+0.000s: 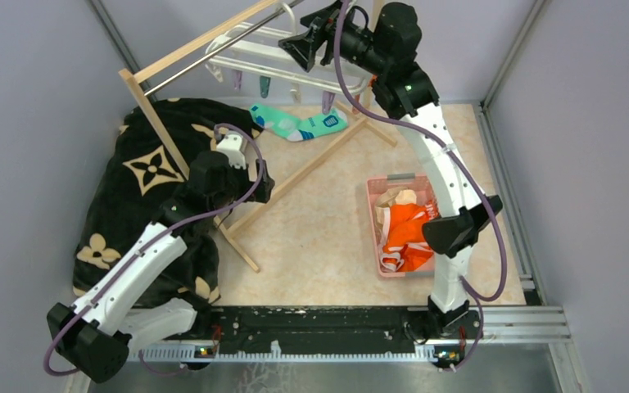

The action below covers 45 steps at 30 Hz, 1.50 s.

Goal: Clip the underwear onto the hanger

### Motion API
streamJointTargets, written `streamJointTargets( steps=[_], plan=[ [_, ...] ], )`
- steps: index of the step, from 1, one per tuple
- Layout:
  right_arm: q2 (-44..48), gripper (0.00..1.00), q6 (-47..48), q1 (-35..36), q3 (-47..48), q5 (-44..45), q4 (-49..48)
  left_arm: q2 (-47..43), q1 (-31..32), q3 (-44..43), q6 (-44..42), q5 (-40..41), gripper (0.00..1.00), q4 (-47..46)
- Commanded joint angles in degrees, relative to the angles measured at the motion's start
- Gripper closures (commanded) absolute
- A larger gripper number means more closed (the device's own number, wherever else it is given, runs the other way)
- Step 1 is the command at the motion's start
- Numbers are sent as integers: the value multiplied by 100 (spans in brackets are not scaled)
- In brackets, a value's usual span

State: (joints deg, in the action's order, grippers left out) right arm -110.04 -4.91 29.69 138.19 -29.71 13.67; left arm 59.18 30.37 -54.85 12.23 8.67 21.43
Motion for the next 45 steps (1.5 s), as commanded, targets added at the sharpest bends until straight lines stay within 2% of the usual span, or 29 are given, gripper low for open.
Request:
streamJointTargets(
  steps=[1,4,11,19,23,28,38,45],
  plan=[
    [-63,27,130,60,330,371,-561,-158,-21,69,99,-93,0,-95],
    [-130,31,135,63,320,583,-638,-152,-22,84,117,-110,1,-95],
    [-278,48,127,83,377,665,-767,-169,-16,158,155,-84,1,-121],
    [-345,61,-122,107,329,544,-1065,-105,-20,168,131,-102,1,-122],
    [-280,73,-500,107,165,504,-1381,-98,-22,152,112,-76,0,-122],
    [-179,100,-1122,107,-65,749,-1660,-125,-30,172,113,-44,1,-119],
    [-7,100,-3009,107,-412,1361,-2348,-155,-20,154,112,-34,0,-106],
    [250,100,-3741,107,-745,1922,-2642,-169,-22,94,113,-50,0,-112]
  ],
)
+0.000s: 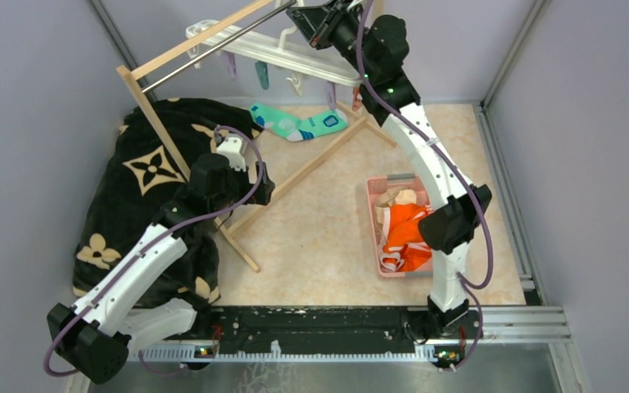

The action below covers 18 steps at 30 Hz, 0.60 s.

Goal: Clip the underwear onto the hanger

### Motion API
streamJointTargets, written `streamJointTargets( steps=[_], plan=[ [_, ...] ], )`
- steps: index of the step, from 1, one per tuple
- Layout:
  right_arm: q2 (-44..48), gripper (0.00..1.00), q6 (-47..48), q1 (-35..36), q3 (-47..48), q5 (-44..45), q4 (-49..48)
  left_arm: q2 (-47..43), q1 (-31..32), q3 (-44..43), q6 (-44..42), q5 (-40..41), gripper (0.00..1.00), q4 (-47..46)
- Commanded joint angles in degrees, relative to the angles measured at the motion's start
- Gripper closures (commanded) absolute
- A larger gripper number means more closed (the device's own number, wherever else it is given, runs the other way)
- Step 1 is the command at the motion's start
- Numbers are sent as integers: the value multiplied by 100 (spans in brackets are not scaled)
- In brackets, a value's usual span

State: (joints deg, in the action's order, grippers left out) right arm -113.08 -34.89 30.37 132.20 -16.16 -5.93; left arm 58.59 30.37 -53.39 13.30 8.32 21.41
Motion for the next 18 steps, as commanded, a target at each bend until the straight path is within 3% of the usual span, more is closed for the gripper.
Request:
streamJointTargets(
  steps=[1,10,18],
  plan=[
    [603,100,-830,39,-249,648,-742,-103,-20,-50,6,-23,1,-115],
    [984,100,-1552,39,-988,1248,-1326,-69,-22,-58,15,-72,1,-135],
    [985,100,-914,39,-757,1138,-1343,-67,-17,-102,-46,-6,0,-133]
  ],
)
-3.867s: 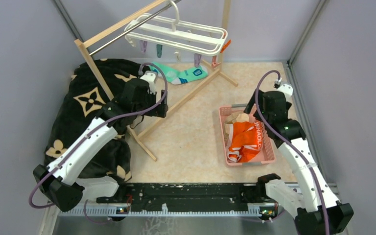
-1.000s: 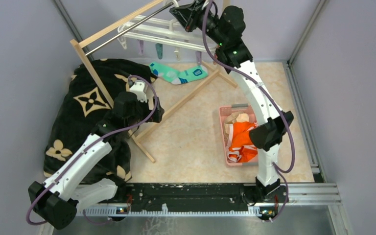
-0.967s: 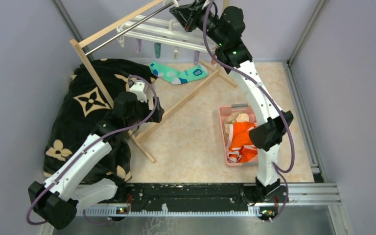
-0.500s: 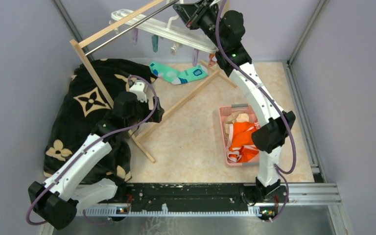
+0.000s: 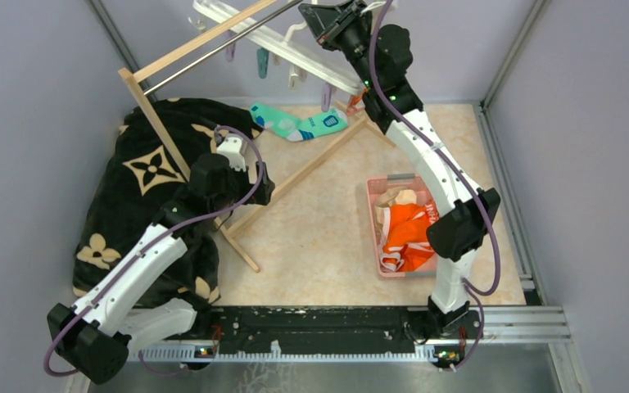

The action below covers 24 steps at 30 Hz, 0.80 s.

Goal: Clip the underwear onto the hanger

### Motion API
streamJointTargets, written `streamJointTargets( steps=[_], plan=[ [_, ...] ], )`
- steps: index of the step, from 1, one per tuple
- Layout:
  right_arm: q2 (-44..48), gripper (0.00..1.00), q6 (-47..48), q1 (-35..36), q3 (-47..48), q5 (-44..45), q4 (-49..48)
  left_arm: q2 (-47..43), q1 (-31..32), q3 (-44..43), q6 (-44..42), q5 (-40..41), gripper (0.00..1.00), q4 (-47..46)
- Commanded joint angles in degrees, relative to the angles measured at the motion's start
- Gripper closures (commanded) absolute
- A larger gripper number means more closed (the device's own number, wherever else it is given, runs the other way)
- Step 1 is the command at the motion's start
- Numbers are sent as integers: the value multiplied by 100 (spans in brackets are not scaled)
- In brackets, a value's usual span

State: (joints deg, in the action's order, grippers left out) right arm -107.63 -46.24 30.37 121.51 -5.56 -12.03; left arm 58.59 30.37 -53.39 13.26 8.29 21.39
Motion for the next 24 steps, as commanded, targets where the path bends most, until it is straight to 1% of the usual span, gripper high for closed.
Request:
streamJointTargets(
  steps=[1,6,9,11,13,17,20,22,24],
  plan=[
    [454,100,326,39,305,66,-753,-60,-22,-104,-42,-11,0,-134],
    [538,100,896,39,320,-38,-831,4,-19,-102,-38,-36,1,-143],
    [574,100,1345,39,299,-274,-877,6,-22,-106,-84,-85,0,-167],
    [565,100,1653,41,328,-428,-763,-17,-22,-159,-179,-215,0,-179],
    [501,99,1947,39,456,-546,-435,-69,-21,-232,-324,-424,0,-192],
    [349,71,2361,40,732,-766,240,-215,-22,-470,-560,-707,0,-215],
    [330,58,2544,39,824,-925,611,-387,-22,-619,-727,-996,0,-245],
    [449,44,2642,39,759,-960,750,-528,-18,-680,-821,-1164,0,-310],
    [648,38,2772,39,608,-937,826,-651,-20,-748,-906,-1352,0,-344]
  ],
)
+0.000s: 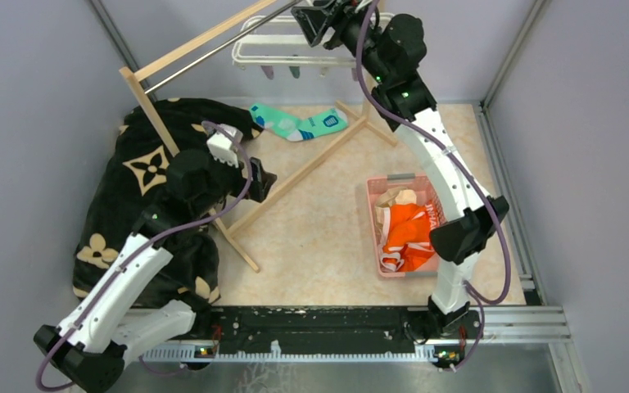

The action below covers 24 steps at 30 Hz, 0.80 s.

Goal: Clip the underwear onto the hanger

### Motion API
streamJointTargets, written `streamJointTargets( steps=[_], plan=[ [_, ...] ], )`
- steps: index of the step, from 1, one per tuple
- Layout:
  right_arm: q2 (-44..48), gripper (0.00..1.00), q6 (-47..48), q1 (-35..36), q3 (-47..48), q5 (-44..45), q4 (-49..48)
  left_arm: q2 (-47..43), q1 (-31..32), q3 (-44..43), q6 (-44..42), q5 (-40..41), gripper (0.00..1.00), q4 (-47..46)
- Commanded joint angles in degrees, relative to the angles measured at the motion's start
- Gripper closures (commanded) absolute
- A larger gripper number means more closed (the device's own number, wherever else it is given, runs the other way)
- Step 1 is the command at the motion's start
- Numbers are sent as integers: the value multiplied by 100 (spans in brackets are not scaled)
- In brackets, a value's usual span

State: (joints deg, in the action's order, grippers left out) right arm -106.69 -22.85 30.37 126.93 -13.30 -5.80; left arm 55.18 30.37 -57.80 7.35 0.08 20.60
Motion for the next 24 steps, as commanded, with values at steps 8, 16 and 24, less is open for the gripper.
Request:
streamJointTargets(
  steps=[8,16,24],
  plan=[
    [1855,36,863,39,-992,330,287,-656,-6,-512,-629,-1147,0,-258],
    [3285,37,1029,39,-2271,2283,1074,-213,-4,-1084,-885,-1343,0,-212],
    [4067,37,537,-172,-2812,3679,2734,164,3,-1446,-944,-1312,0,-331]
  ],
)
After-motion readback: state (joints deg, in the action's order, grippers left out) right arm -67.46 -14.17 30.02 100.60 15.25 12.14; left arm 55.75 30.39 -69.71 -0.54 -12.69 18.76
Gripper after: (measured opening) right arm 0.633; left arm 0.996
